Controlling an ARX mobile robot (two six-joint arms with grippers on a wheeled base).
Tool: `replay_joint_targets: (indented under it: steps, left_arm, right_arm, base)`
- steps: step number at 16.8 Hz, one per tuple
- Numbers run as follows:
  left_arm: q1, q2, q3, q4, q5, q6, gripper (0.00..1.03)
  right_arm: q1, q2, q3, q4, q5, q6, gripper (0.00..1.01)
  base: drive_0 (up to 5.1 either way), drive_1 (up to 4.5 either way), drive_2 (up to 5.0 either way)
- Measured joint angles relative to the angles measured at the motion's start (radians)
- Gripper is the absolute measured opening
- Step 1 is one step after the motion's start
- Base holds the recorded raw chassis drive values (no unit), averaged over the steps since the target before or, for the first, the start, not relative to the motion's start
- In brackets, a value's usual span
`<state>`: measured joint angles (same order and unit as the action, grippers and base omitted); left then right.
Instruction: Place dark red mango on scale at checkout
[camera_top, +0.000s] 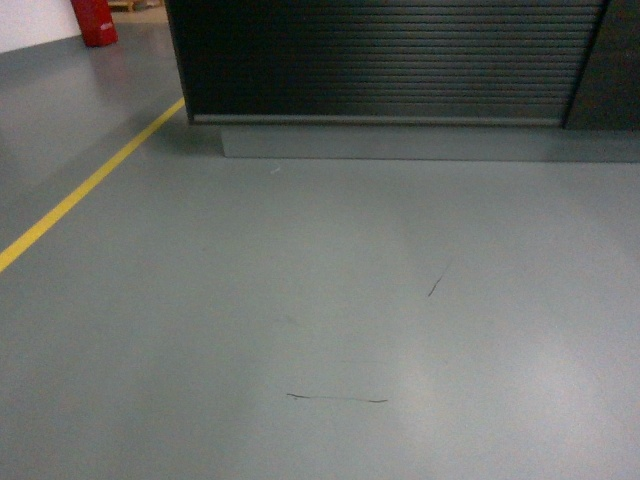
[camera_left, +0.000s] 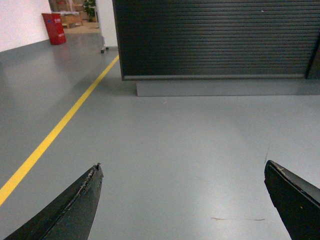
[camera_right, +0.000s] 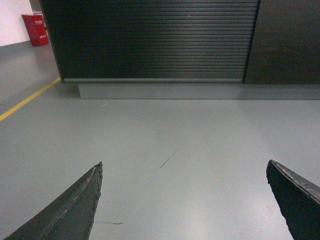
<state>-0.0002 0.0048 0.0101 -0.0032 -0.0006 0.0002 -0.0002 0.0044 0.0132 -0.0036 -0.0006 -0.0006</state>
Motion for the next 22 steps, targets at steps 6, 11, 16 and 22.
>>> replay_joint_targets:
  steps: [6, 11, 16, 22]
  left_arm:
    - [0.000, 0.000, 0.000, 0.000, 0.000, 0.000, 0.98]
    - [0.000, 0.000, 0.000, 0.000, 0.000, 0.000, 0.98]
    - [0.000, 0.000, 0.000, 0.000, 0.000, 0.000, 0.98]
    - [0.000, 0.000, 0.000, 0.000, 0.000, 0.000, 0.98]
  right_arm:
    - [0.000, 0.000, 0.000, 0.000, 0.000, 0.000, 0.98]
    - [0.000, 0.000, 0.000, 0.000, 0.000, 0.000, 0.98]
    - [0.000, 0.000, 0.000, 0.000, 0.000, 0.000, 0.98]
    - [0.000, 0.000, 0.000, 0.000, 0.000, 0.000, 0.98]
  base:
    - [-0.1, 1.63, -1.8]
    - [-0.1, 1.63, -1.8]
    - [0.0, 1.76, -1.7]
    - [-0.1, 1.60, -1.9]
